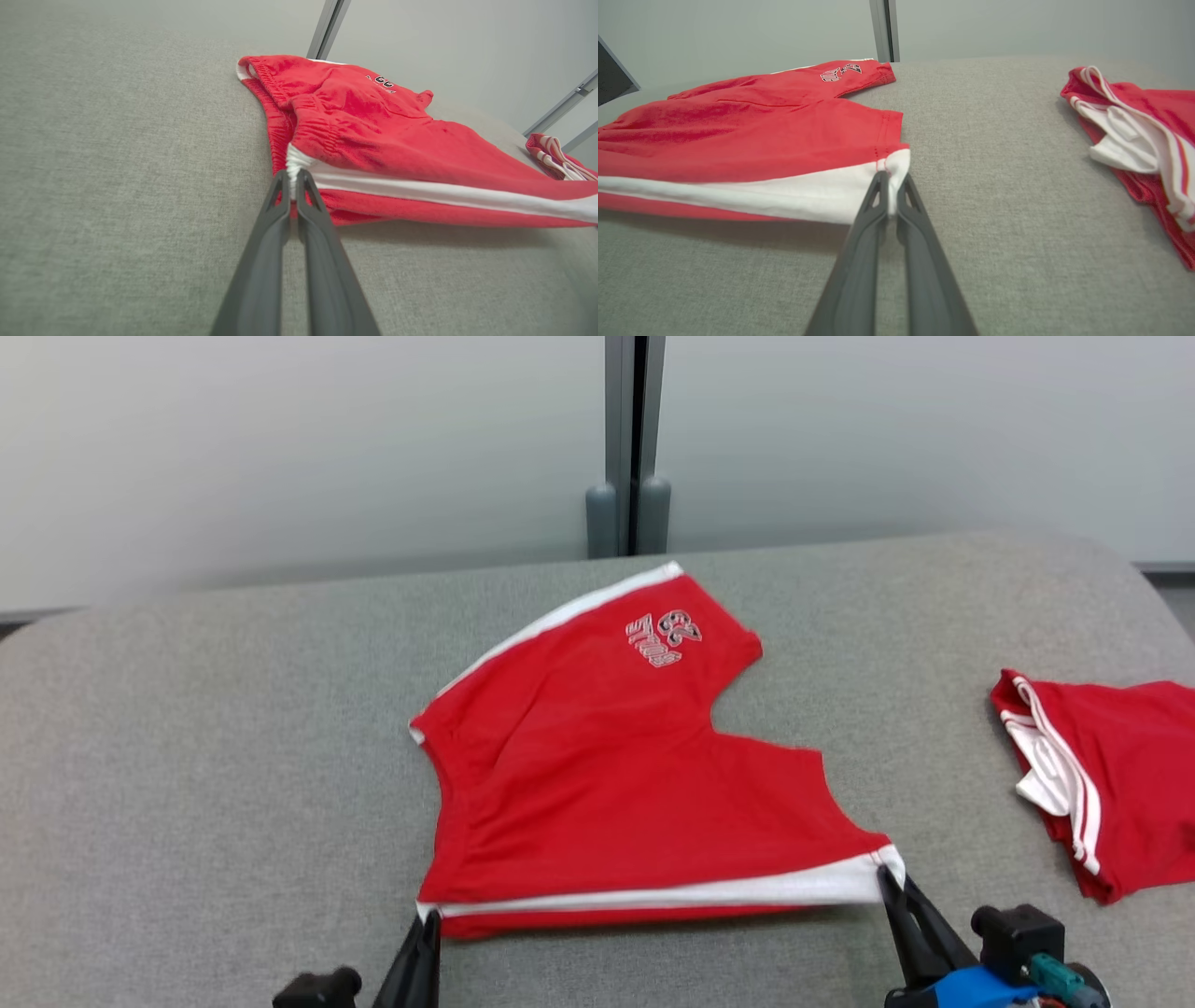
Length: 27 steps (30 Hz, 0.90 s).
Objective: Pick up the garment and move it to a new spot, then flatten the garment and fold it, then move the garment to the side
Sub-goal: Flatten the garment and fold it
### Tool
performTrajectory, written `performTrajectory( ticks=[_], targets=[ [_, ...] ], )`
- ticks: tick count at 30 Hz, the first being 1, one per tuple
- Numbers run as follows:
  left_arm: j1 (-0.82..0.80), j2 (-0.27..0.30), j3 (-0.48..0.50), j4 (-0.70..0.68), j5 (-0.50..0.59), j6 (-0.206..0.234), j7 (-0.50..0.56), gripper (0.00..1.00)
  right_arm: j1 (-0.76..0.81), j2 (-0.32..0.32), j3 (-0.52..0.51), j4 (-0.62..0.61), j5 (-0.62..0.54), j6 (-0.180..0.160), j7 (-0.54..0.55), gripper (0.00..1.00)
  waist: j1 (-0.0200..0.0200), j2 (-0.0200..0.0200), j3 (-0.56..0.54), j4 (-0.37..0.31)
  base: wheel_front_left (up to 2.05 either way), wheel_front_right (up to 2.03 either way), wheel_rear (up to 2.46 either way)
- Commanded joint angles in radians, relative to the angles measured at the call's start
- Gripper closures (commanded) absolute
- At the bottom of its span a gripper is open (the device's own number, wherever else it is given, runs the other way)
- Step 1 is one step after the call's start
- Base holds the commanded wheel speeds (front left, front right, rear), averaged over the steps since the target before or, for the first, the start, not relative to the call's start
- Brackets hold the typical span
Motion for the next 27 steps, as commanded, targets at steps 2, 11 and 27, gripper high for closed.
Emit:
performTrajectory(
  ticks=[2, 11, 27],
  targets=[
    [0.040, 0.002, -0.006, -0.014, 0.008, -0.001, -0.002, 1.00, 0.035, 0.005, 0.002, -0.015, 0.010, 0.000, -0.004, 1.00, 0.0003, 0.0003, -0.037, -0.013, 0.00, 0.00, 0.00],
    [0.033, 0.001, -0.040, -0.098, 0.008, -0.007, -0.002, 1.00, -0.010, 0.004, -0.037, -0.060, 0.010, 0.000, -0.004, 1.00, 0.0003, 0.0003, -0.039, 0.042, 0.00, 0.00, 0.00],
    [-0.294, 0.000, -0.178, -0.059, -0.089, 0.005, -0.002, 1.00, -0.457, -0.107, -0.046, 0.090, -0.099, 0.000, -0.004, 1.00, 0.0003, 0.0003, 0.137, 0.224, 0.00, 0.00, 0.00]
  ],
)
